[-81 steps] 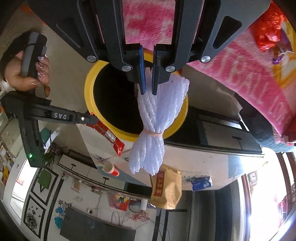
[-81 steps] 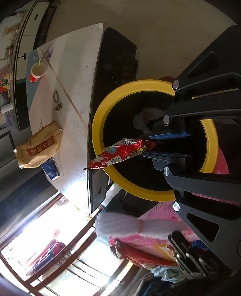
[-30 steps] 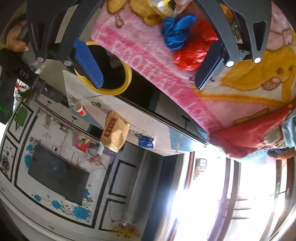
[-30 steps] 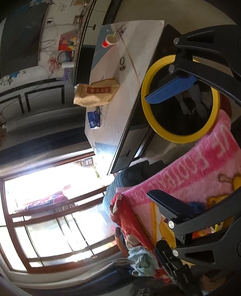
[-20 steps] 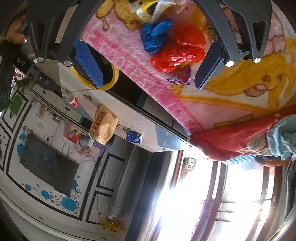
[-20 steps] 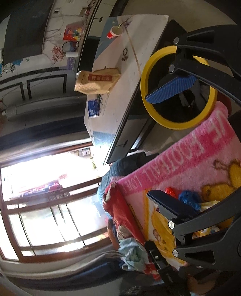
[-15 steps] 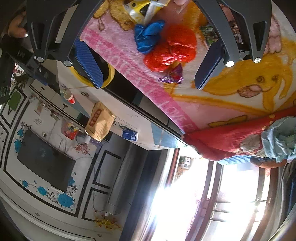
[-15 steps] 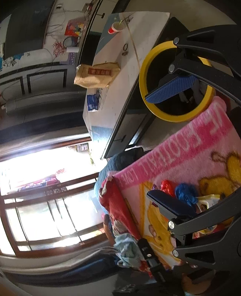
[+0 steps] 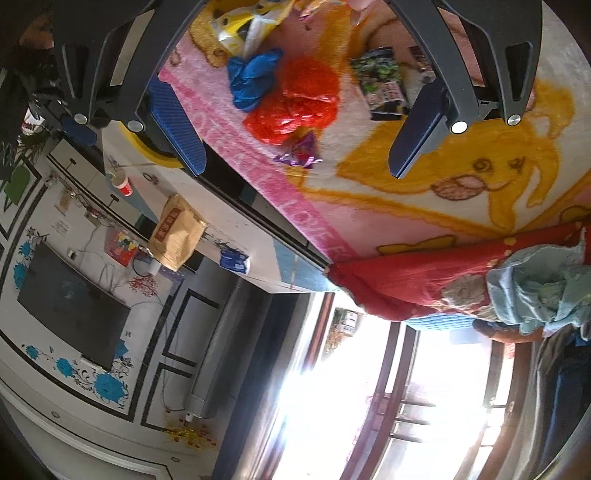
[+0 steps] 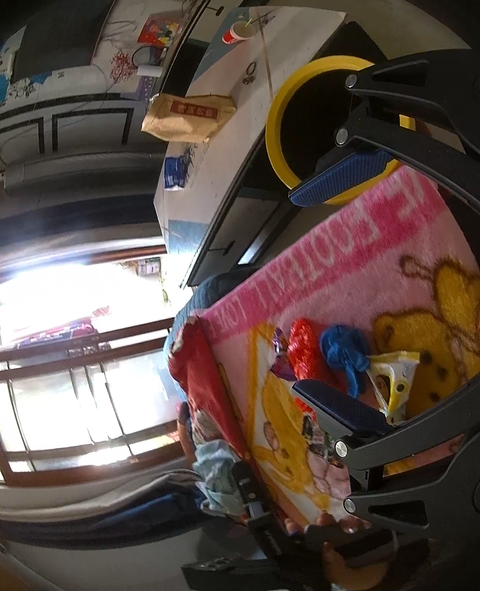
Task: Collect trash
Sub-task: 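Move both tools back over the remaining trash on the blanket, then grasp the brown chocolate bar with the left tool while the right tool grasps the yellow-white snack bag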
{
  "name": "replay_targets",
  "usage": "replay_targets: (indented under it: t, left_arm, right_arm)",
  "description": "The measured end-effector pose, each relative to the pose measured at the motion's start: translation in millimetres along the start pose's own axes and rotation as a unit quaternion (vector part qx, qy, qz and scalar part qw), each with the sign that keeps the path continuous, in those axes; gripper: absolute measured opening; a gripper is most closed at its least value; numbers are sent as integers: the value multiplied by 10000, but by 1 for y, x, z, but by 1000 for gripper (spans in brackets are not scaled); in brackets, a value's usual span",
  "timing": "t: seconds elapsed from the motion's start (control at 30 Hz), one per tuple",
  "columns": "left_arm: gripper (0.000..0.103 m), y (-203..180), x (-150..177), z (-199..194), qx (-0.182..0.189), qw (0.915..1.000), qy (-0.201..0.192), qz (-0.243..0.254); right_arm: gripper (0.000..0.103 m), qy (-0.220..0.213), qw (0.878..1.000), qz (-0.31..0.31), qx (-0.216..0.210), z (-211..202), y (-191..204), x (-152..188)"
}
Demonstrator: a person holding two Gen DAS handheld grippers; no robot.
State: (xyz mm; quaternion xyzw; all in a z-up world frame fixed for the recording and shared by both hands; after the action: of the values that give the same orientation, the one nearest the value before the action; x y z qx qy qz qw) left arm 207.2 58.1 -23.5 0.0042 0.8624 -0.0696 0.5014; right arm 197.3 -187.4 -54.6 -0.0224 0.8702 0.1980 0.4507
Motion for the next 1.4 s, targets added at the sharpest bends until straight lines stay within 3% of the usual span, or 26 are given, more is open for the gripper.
replay_targets:
  t: [0.77,1.2,1.4]
  left_arm:
    - [96,73,34,-14,-556,9972,312,-382]
    - [95,104,82,8,-634,9910,981,-647]
    - [75,105,100,17,-422,9891,1203,-732]
  right_arm:
    - [86,623,9963,-526,-255,21,54,50]
    - [86,1243,9912,-436,-157,50,49,82]
    - [86,1670,9853,-270,-238,66,45,99]
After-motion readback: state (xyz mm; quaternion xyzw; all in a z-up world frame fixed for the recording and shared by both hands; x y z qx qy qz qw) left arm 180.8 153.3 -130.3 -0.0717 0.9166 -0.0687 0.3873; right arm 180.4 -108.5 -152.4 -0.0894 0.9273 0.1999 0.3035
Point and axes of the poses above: each gripper's, at about its wrist camera, not at the fingertips, and z roughly the way its jaws point, y to its left, x to its underside, the point moved 5 cm from there along z, roughly the way its jaws point, and after that the axes turned 12 degrees about z, right-handed, at the moved point
